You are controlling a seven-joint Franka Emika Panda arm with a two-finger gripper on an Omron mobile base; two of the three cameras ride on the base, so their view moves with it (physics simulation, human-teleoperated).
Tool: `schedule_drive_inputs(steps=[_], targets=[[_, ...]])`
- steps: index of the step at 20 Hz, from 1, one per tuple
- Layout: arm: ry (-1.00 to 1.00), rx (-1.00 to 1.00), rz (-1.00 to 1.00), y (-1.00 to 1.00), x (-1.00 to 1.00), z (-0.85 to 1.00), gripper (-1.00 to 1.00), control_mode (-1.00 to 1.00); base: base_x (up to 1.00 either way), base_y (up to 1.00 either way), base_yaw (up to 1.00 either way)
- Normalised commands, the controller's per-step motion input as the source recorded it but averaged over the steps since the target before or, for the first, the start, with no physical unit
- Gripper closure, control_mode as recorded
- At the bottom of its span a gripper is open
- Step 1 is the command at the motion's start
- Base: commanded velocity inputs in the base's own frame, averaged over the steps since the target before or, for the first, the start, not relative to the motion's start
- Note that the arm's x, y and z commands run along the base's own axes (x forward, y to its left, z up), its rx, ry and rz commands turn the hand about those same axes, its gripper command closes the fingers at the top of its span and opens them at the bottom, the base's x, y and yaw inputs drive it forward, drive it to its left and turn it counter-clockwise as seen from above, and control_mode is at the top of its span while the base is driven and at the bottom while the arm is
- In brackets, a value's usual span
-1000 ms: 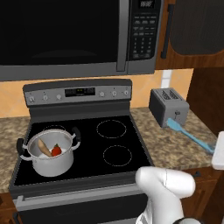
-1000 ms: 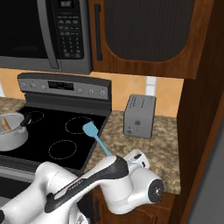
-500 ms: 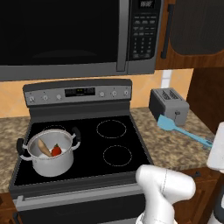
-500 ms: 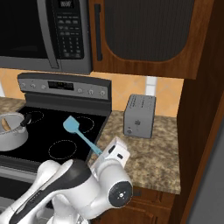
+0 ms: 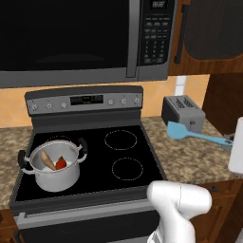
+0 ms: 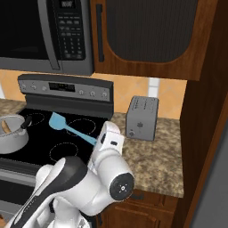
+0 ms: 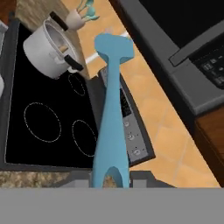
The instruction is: Put the sweet potato and tomato in the pot. Retrieve the spatula and lightly stir the vegetables in the pot.
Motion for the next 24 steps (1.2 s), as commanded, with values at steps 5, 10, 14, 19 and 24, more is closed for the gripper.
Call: schedule_drive_inputs(steps=[5, 10, 14, 19, 24], targets=[[-0.23, -0.18, 0.05, 0.09, -0.04, 0.38, 1.0, -1.0, 0.0, 0.0, 0.0], [0.08, 0.09, -0.02, 0.45, -0.23, 0.45, 1.0, -1.0, 0.0, 0.0, 0.0], [0.05, 0.43, -0.06, 0.46, -0.74, 0.45, 1.0, -1.0, 0.0, 0.0, 0.0], [0.15, 0.55, -0.11, 0.53, -0.32, 0.24, 1.0, -1.0, 0.0, 0.0, 0.0], [0.22, 0.65, -0.22, 0.78, -0.26, 0.16, 1.0, -1.0, 0.0, 0.0, 0.0]])
